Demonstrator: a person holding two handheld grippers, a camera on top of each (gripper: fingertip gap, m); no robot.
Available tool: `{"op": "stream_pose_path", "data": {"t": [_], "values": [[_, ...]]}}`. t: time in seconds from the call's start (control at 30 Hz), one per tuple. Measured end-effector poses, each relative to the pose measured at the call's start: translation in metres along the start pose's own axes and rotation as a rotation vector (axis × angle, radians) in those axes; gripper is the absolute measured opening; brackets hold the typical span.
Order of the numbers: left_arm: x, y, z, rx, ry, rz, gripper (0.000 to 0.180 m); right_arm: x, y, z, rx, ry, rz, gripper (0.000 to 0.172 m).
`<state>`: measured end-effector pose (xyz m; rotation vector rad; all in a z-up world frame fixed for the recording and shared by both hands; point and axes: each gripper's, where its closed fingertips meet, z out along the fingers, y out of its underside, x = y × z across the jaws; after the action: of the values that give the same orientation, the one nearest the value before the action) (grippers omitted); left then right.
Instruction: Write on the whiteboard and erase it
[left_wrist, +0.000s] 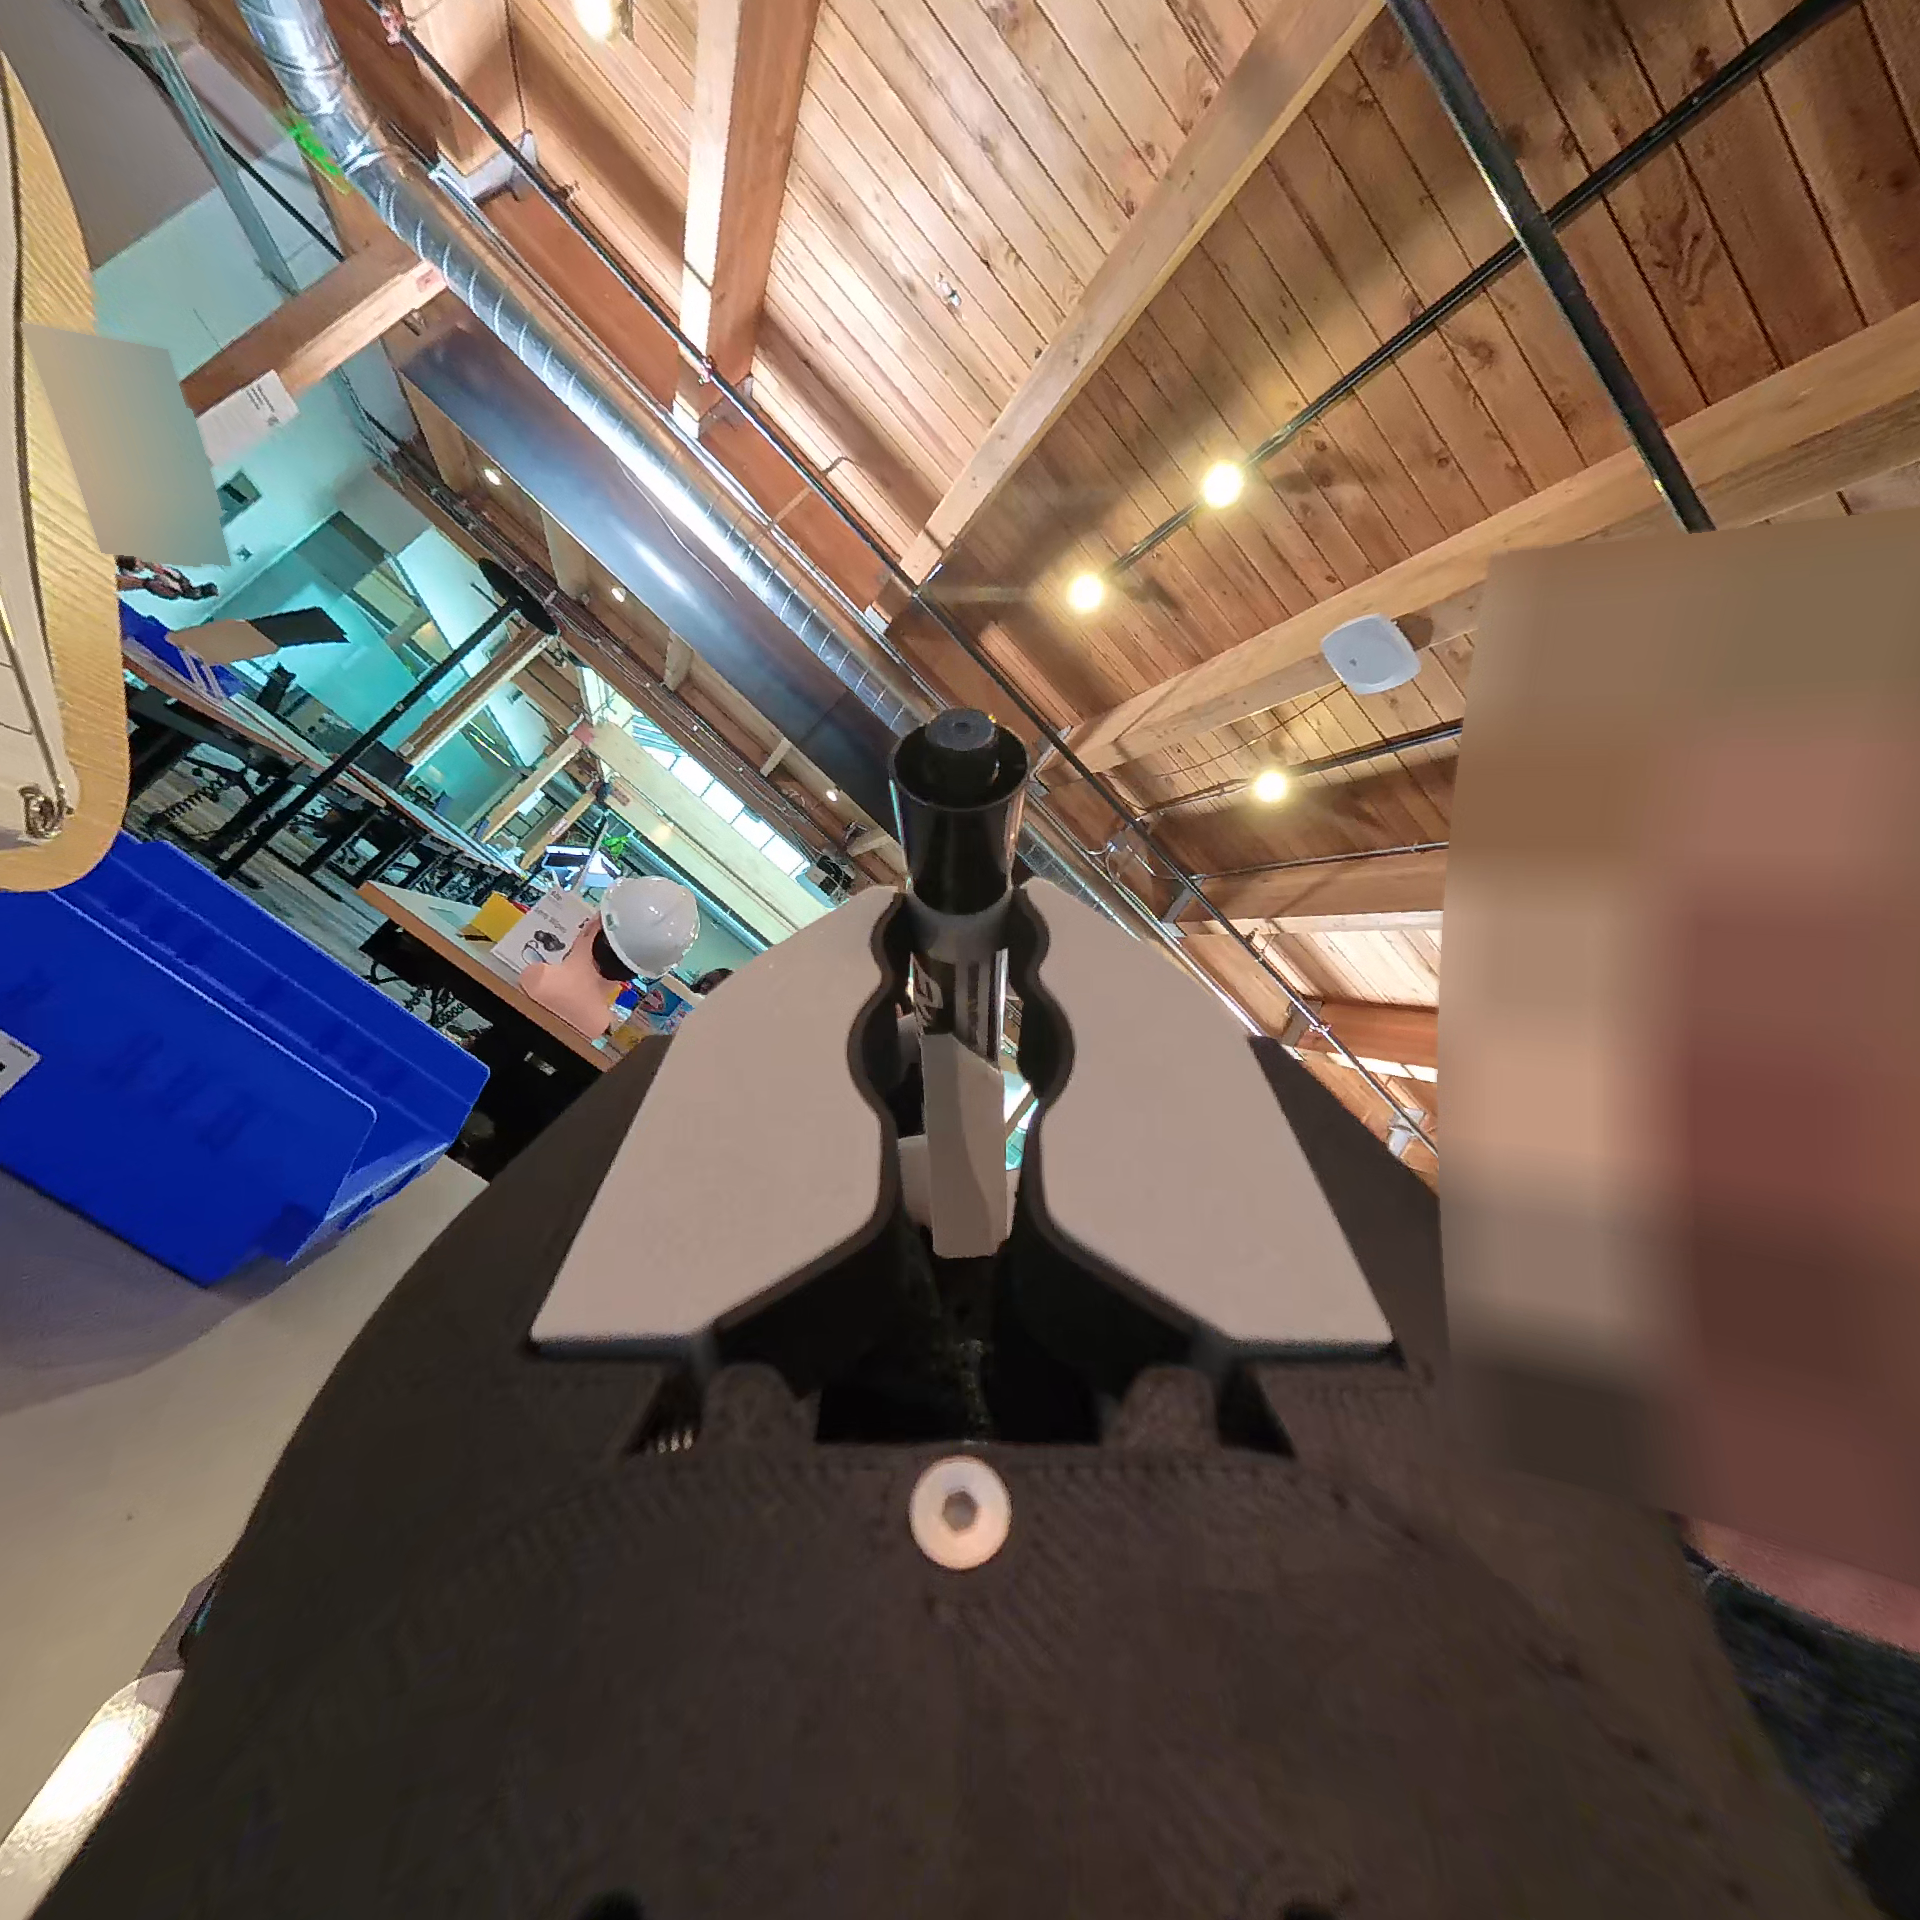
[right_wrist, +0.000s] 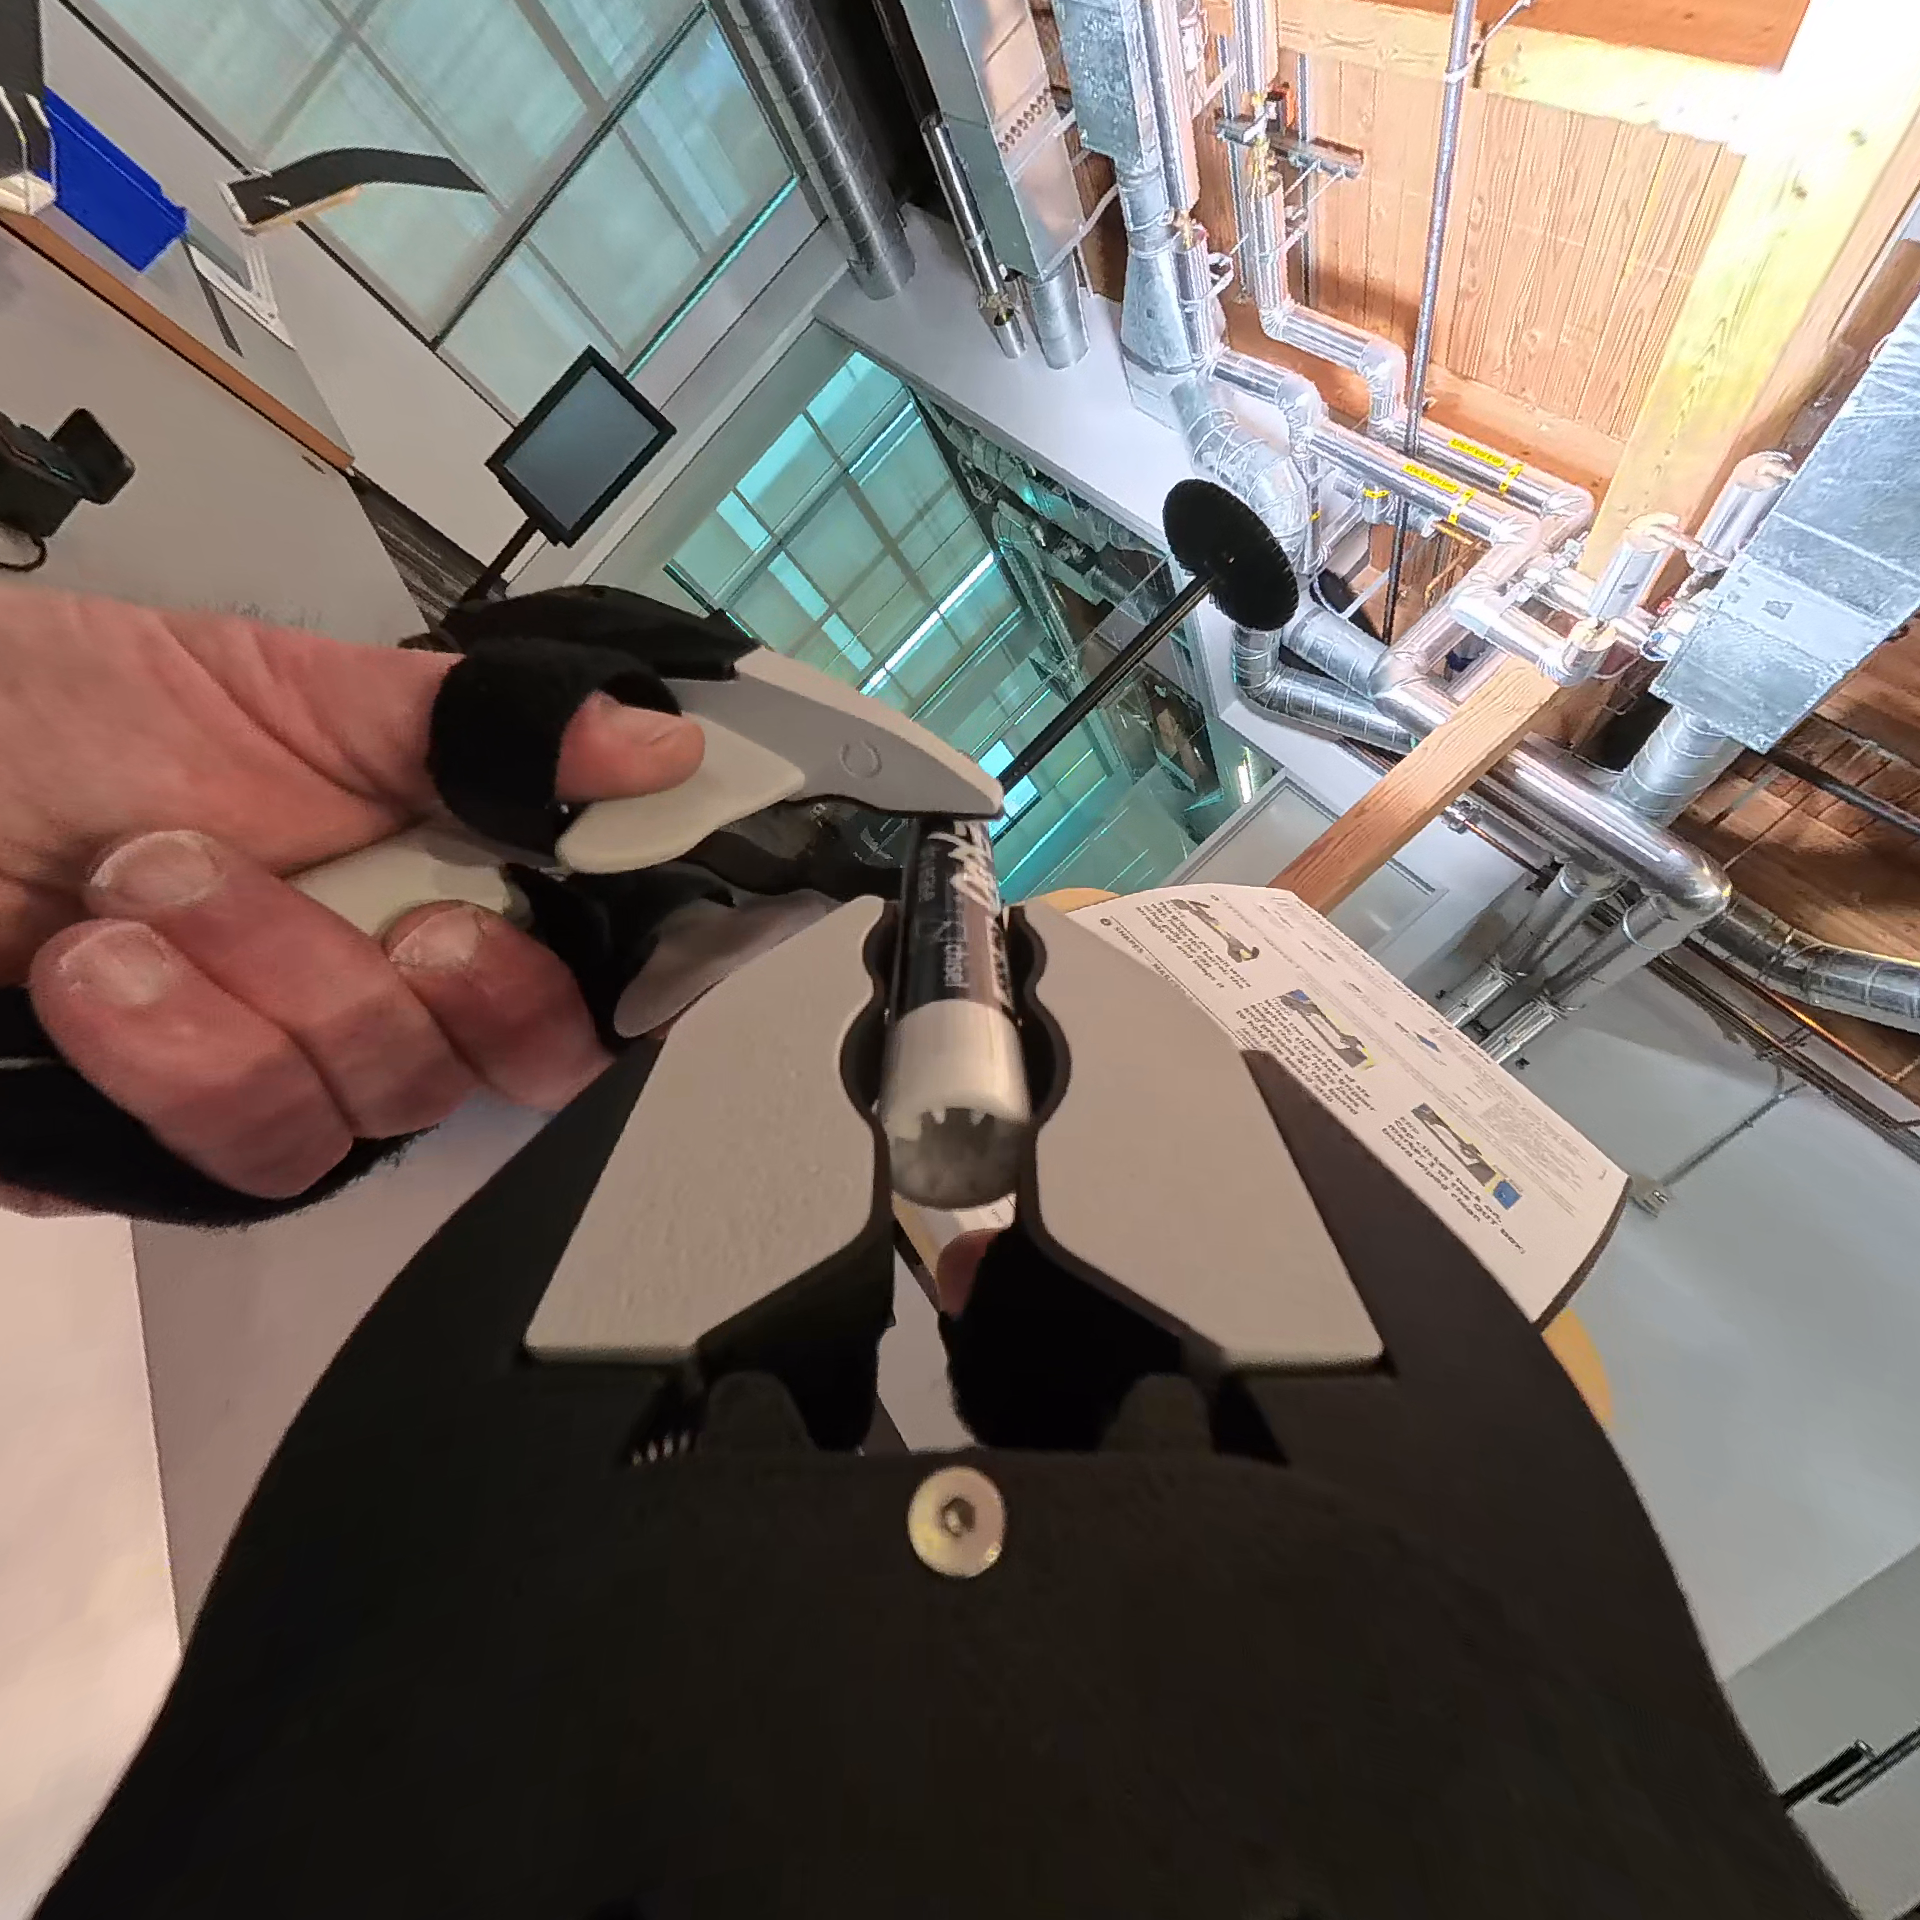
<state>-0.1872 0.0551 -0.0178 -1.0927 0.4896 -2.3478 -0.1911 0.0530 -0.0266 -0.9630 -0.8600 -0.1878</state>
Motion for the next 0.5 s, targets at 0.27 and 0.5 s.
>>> {"op": "stream_pose_path", "data": {"t": [0.27,0.5], "values": [[0.0,0.004,0.002,-0.006,0.005,0.008,0.018,-0.001,0.001,-0.004,0.004,-0.031,0.048,0.02],[0.007,-0.012,-0.006,-0.115,-0.02,0.279,0.037,0.014,0.002,-0.028,0.033,-0.216,0.309,0.02]]}}
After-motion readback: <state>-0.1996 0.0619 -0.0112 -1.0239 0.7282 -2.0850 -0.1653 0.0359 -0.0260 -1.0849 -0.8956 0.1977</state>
